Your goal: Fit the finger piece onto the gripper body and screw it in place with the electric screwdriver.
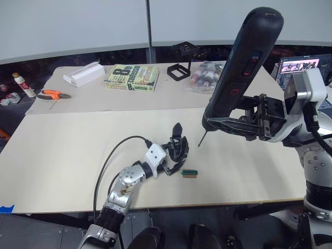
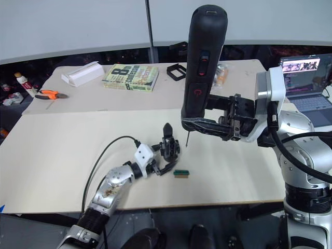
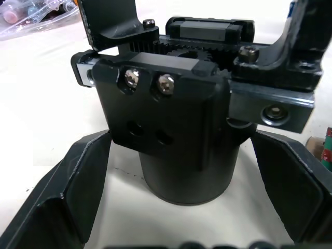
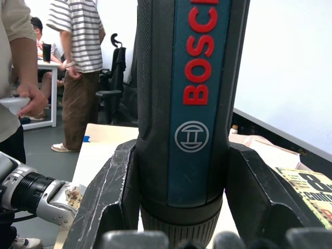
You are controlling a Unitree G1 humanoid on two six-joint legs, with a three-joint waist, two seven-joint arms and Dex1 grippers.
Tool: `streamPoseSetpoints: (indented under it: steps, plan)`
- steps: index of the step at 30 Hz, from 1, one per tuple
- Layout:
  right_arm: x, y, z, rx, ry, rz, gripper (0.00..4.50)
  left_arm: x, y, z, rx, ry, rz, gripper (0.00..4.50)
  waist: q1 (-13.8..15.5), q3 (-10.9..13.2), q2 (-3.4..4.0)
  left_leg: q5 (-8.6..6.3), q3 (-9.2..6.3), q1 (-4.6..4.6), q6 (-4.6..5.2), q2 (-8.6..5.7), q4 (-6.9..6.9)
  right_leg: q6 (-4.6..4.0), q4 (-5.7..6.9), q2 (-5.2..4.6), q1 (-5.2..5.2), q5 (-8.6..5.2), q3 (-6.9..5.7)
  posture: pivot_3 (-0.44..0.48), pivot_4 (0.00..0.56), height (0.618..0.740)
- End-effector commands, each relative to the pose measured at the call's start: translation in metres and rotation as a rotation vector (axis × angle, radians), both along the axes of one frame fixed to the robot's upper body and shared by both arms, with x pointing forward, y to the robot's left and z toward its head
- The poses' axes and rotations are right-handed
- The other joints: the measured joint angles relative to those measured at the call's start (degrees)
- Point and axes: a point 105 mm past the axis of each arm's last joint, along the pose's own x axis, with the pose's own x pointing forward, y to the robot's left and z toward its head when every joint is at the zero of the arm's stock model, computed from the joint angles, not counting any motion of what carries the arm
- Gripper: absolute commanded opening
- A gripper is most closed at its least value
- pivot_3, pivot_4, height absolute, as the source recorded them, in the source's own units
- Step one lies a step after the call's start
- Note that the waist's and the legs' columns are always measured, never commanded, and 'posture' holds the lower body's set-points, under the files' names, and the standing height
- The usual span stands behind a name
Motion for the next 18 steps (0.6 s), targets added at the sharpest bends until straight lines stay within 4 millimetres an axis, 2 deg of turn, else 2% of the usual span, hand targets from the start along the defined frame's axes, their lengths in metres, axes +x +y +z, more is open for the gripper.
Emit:
streamPoseSetpoints:
  steps: [1,2,4,8,14,18]
  plan:
    - [-0.010,0.002,0.013,0.003,-0.069,0.024,1.93,-0.003,-0.006,0.002,-0.024,0.010,-0.015,4.47,0.0,0.0,0.00,0.00,0.00,0.00,0.00,0.00,0.00,0.00,0.00,0.00,0.00,0.00,0.00,0.000,0.150,0.740]
    - [-0.009,0.002,0.012,0.003,-0.068,0.023,1.93,-0.003,-0.007,0.003,-0.031,0.014,-0.017,4.47,0.0,0.0,0.00,0.00,0.00,0.00,0.00,0.00,0.00,0.00,0.00,0.00,0.00,0.00,0.00,0.000,0.150,0.740]
    - [-0.009,0.001,0.012,0.002,-0.066,0.020,1.93,-0.002,-0.008,0.005,-0.038,0.019,-0.022,3.96,0.0,0.0,0.00,0.00,0.00,0.00,0.00,0.00,0.00,0.00,0.00,0.01,0.00,0.00,0.00,0.000,0.150,0.740]
    - [-0.009,0.001,0.011,0.001,-0.063,0.017,1.93,0.000,-0.007,0.005,-0.036,0.022,-0.026,2.33,0.0,0.0,0.00,0.00,0.00,-0.01,0.00,0.00,0.00,0.00,0.00,0.01,0.00,0.00,-0.01,0.000,0.150,0.740]
    - [-0.009,-0.001,0.009,0.002,-0.057,0.011,1.93,0.005,0.005,0.011,-0.035,-0.013,-0.058,2.32,-0.1,0.0,-0.01,0.00,0.00,-0.01,0.00,0.00,0.00,0.00,0.00,0.02,-0.01,0.00,-0.01,0.000,0.150,0.740]
    - [-0.009,-0.002,0.009,0.003,-0.056,0.010,1.93,0.003,0.016,0.024,-0.049,-0.070,-0.193,2.32,-0.4,0.0,-0.01,0.00,0.00,-0.04,0.00,0.01,-0.01,0.00,0.02,0.02,-0.08,0.00,0.00,0.000,0.150,0.740]
